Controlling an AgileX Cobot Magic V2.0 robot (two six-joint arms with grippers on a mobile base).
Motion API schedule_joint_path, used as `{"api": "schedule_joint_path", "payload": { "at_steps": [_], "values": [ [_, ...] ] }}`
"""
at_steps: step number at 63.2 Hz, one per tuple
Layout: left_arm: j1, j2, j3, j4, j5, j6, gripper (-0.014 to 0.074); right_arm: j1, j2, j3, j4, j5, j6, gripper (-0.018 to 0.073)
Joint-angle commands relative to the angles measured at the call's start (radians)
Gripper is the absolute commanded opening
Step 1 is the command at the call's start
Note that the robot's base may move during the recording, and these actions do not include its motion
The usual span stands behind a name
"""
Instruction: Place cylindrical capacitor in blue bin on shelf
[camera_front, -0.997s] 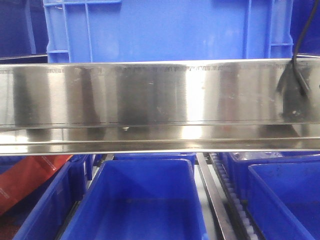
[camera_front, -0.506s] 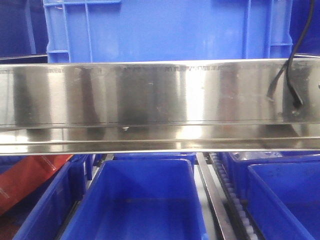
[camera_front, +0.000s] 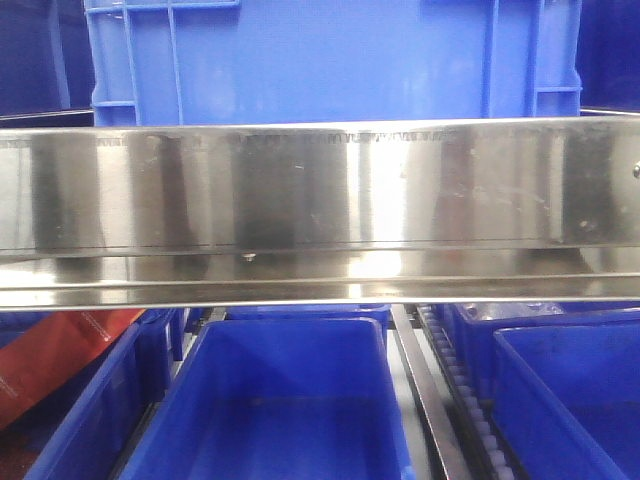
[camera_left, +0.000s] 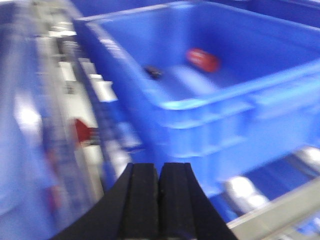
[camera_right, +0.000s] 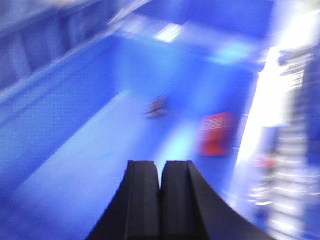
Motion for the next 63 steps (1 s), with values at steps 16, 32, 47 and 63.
{"api": "schedule_joint_path", "payload": {
  "at_steps": [16,32,47,63],
  "values": [
    [0.136,-0.163,0.174,0.033,-0.016,-0.013,-0.0111,-0.053,-0.371,0.415,-0.007,-0.119,-0.005,-0.0158],
    [0.147,-0.329,0.378,0.016,-0.094,-0.013,-0.0111,-0.053,-0.705,0.892,-0.007,-0.275,-0.005,-0.0158],
    [0.147,-0.475,0.524,0.030,-0.160,-0.013,-0.0111,-0.053,-1.004,1.215,-0.007,-0.417,-0.005,-0.0158],
    [0.147,-0.532,0.581,0.028,-0.170,-0.013,-0.0111,-0.053,-1.191,1.400,-0.007,-0.525,-0.005,-0.0158]
  ]
}}
